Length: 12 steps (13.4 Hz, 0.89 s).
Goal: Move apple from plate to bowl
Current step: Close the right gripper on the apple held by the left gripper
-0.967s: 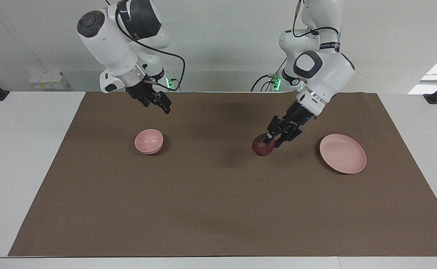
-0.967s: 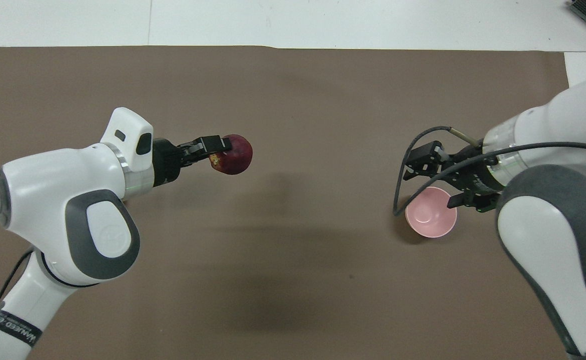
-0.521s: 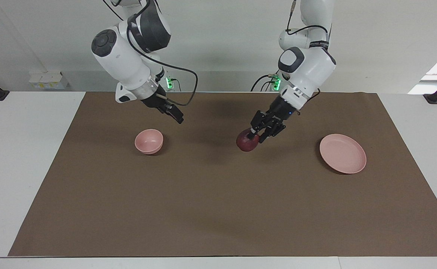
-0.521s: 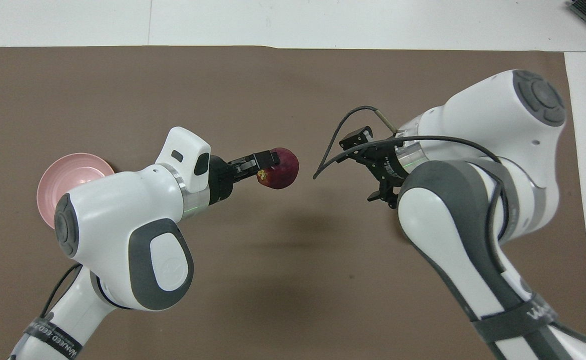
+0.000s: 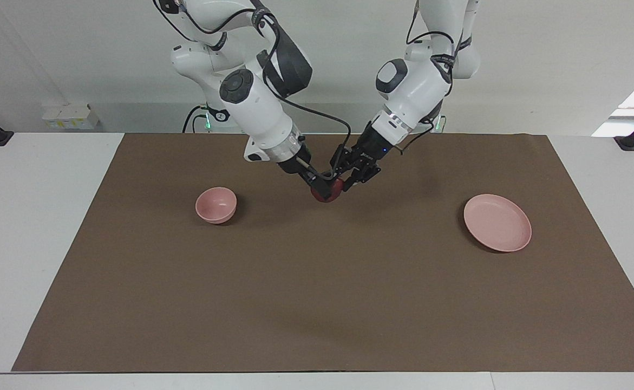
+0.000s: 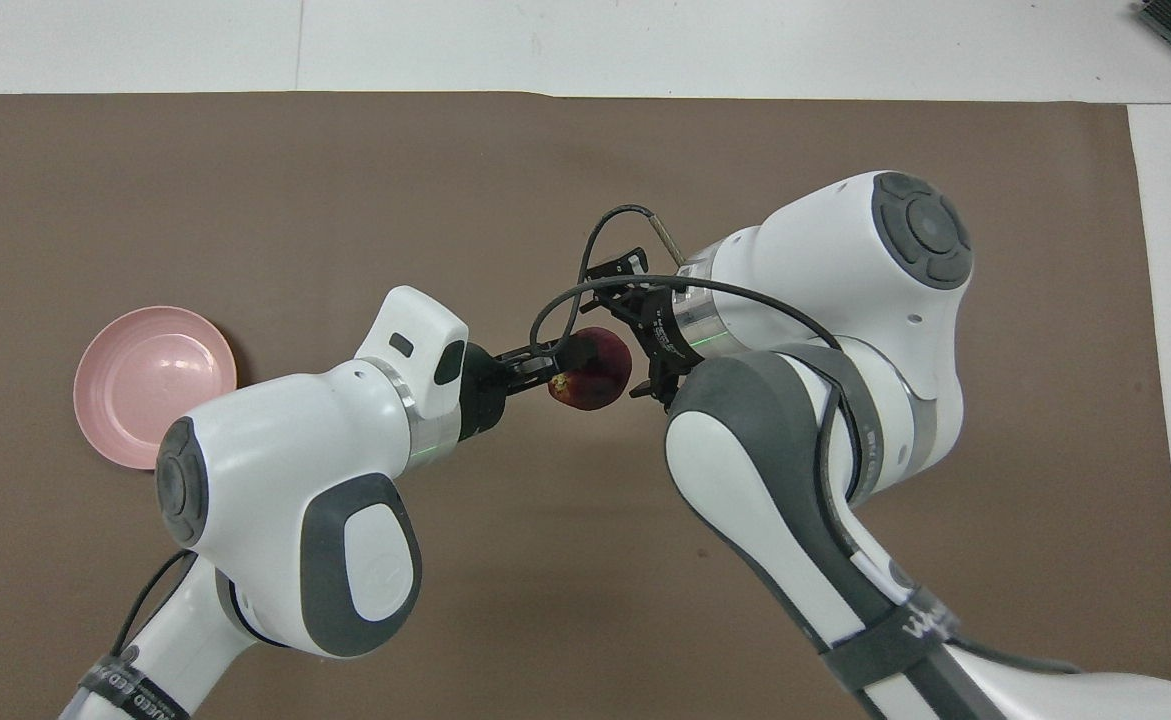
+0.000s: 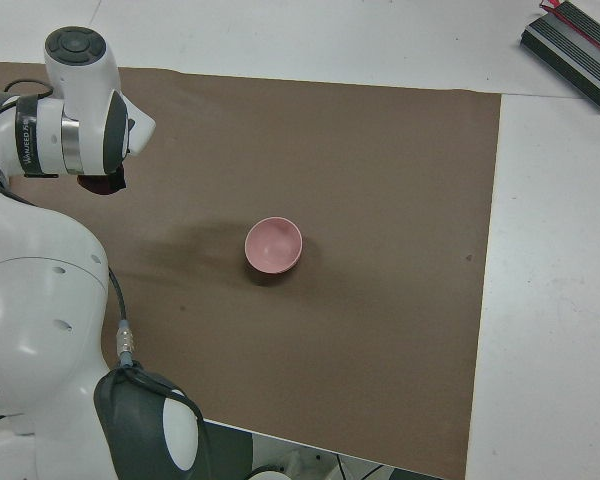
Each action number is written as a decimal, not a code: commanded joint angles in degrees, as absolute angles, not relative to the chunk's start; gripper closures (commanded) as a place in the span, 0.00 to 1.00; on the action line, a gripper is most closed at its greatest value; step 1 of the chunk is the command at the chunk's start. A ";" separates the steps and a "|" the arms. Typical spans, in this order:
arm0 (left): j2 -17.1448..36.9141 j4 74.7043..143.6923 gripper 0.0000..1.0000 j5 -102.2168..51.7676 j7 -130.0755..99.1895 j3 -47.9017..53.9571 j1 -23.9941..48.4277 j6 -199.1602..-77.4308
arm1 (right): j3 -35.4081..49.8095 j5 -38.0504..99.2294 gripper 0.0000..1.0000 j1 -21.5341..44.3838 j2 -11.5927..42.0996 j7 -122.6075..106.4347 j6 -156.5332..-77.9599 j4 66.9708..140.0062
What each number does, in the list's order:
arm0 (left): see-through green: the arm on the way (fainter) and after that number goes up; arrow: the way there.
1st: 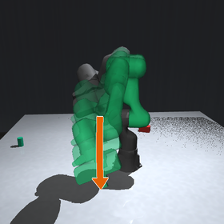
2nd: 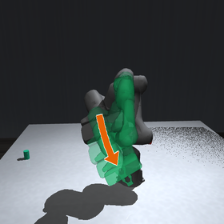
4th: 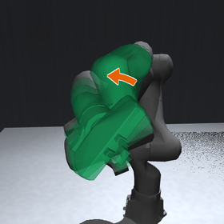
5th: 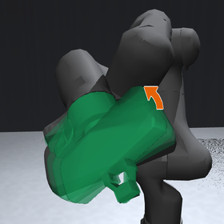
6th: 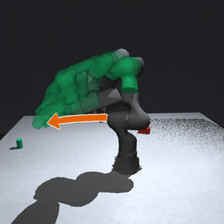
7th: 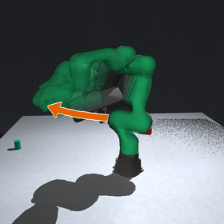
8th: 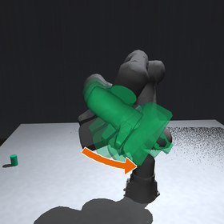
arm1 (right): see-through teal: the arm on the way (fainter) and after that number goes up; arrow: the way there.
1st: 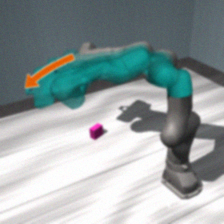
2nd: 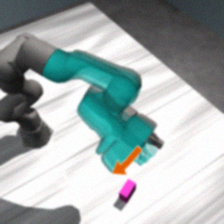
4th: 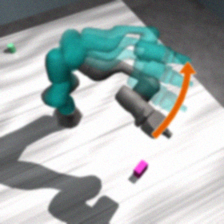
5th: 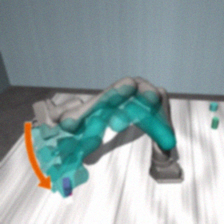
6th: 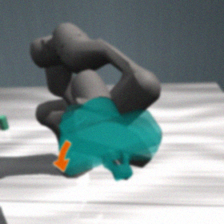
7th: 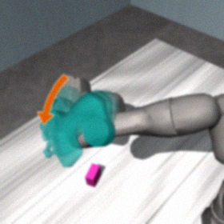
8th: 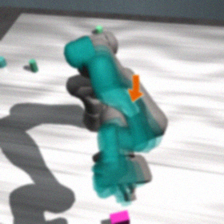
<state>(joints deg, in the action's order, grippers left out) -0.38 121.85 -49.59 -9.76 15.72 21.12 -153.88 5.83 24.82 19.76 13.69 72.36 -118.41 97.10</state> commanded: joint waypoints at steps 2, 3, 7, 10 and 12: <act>-2.46 123.66 1.00 -50.71 -10.20 15.03 22.15 -154.51 | 5.71 27.15 0.00 20.13 15.82 74.18 -119.62 95.71; -2.46 123.58 1.00 -50.71 -10.20 15.03 22.15 -154.42 | 5.71 29.25 0.00 20.21 16.08 74.18 -119.71 95.71; -2.46 123.66 1.00 -50.71 -10.63 15.03 22.15 -154.34 | 5.80 29.53 0.00 20.74 16.35 73.39 -119.09 96.06; -2.20 123.57 1.00 -50.71 -10.63 15.03 22.15 -154.42 | 5.71 29.27 0.00 20.66 16.35 69.71 -116.65 96.24; -2.11 123.58 1.00 -50.71 -10.98 15.03 22.15 -154.86 | 5.71 29.00 0.00 19.52 16.43 69.26 -114.44 95.10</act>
